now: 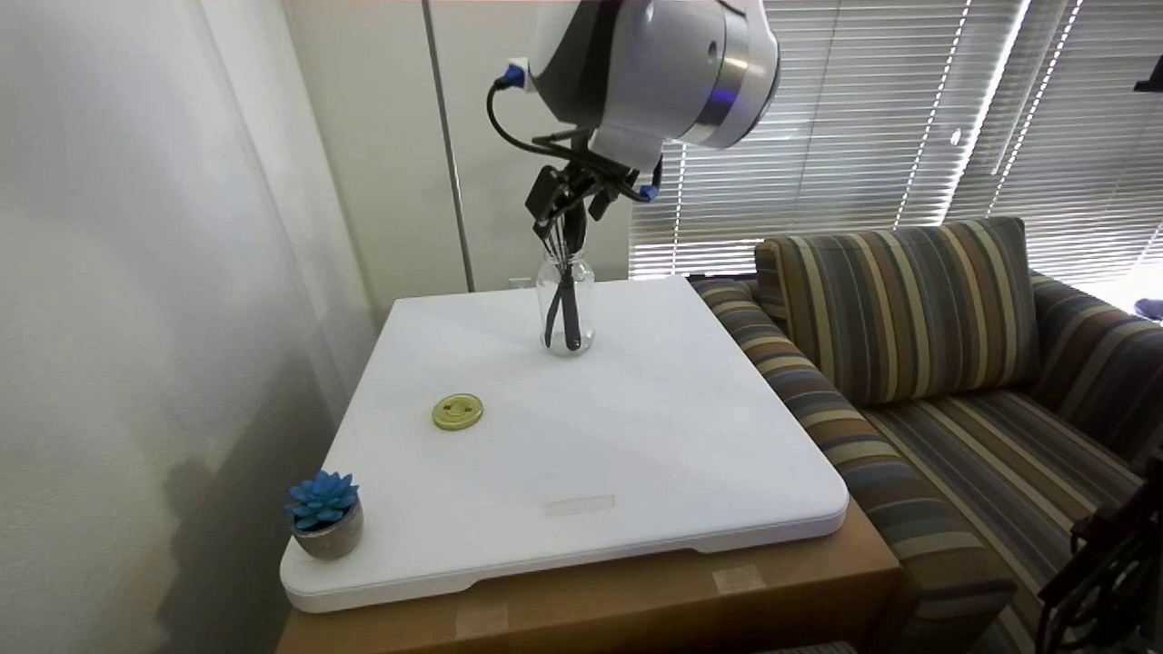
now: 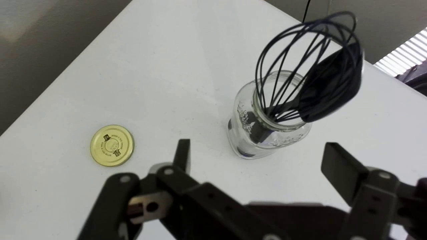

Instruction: Put the spatula and whisk inside the glass jar

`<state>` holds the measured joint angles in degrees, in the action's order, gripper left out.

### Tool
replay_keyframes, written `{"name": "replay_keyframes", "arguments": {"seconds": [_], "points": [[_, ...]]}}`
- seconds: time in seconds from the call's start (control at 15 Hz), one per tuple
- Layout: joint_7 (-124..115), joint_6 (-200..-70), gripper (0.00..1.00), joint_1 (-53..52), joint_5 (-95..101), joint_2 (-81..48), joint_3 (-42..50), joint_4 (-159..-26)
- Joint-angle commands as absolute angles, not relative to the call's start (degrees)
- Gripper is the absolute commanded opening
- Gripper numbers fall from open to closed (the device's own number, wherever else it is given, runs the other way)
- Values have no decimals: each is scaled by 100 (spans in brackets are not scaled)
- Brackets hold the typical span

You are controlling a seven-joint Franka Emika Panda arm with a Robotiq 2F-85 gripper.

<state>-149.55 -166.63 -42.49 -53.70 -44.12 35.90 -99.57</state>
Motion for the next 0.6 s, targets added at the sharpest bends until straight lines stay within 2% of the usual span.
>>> {"name": "replay_keyframes", "arguments": {"seconds": [0.0,0.53], "points": [[-14951,-16047,100,-4791,-5295,-3978,4310,-10276],[-14943,-15131,100,-5785,-5384,-4035,5617,-10088]]}}
